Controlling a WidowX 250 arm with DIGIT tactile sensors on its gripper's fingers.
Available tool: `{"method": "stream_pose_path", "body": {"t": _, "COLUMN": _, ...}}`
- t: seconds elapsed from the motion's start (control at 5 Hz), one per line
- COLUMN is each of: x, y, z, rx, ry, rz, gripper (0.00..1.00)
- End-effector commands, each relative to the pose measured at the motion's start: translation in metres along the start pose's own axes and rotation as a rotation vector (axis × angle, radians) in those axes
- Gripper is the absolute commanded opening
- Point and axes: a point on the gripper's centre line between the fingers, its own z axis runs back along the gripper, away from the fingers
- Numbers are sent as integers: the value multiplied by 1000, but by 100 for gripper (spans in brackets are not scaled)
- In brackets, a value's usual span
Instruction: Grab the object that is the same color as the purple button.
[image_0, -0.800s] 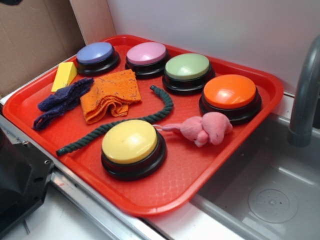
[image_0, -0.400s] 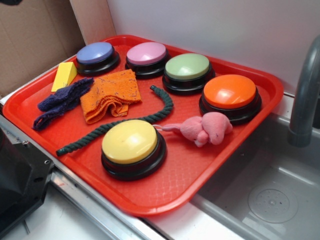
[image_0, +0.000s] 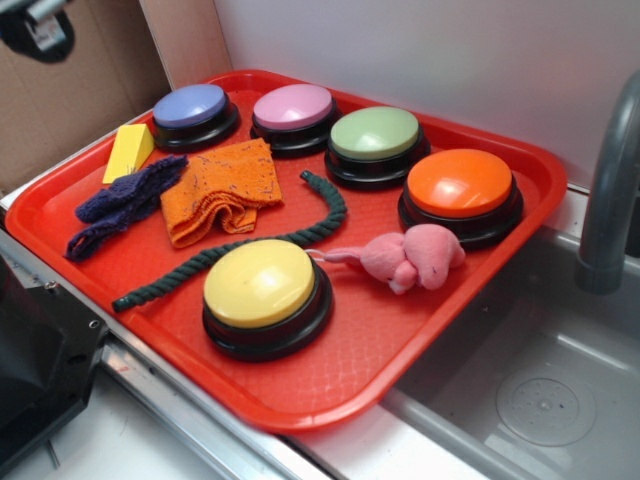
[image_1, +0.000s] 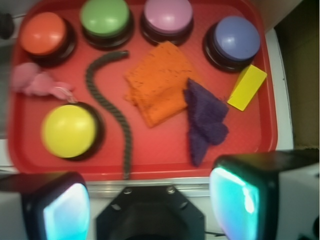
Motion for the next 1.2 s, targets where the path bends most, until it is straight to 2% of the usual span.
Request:
{"method": "stream_pose_path", "body": {"t": 0.0, "x": 14, "y": 54, "z": -66, "rx": -50, "ry": -38, "rz": 20, "gripper": 100}}
{"method": "stream_pose_path", "body": {"t": 0.2, "x": 16, "y": 68, "z": -109, "rx": -67, "ry": -8, "rz": 25, "gripper": 100}}
{"method": "stream_pose_path", "body": {"t": 0.4, "x": 15, "y": 71, "z": -138, "rx": -77, "ry": 26, "rz": 33, "gripper": 100}}
{"method": "stream_pose_path", "body": {"t": 0.6, "x": 14, "y": 75, "z": -154, "rx": -41, "ry": 48, "rz": 53, "gripper": 100}}
{"method": "stream_pose_path", "body": {"t": 1.0, "x": 14, "y": 75, "z": -177, "rx": -27, "ry": 96, "rz": 46, "gripper": 100}}
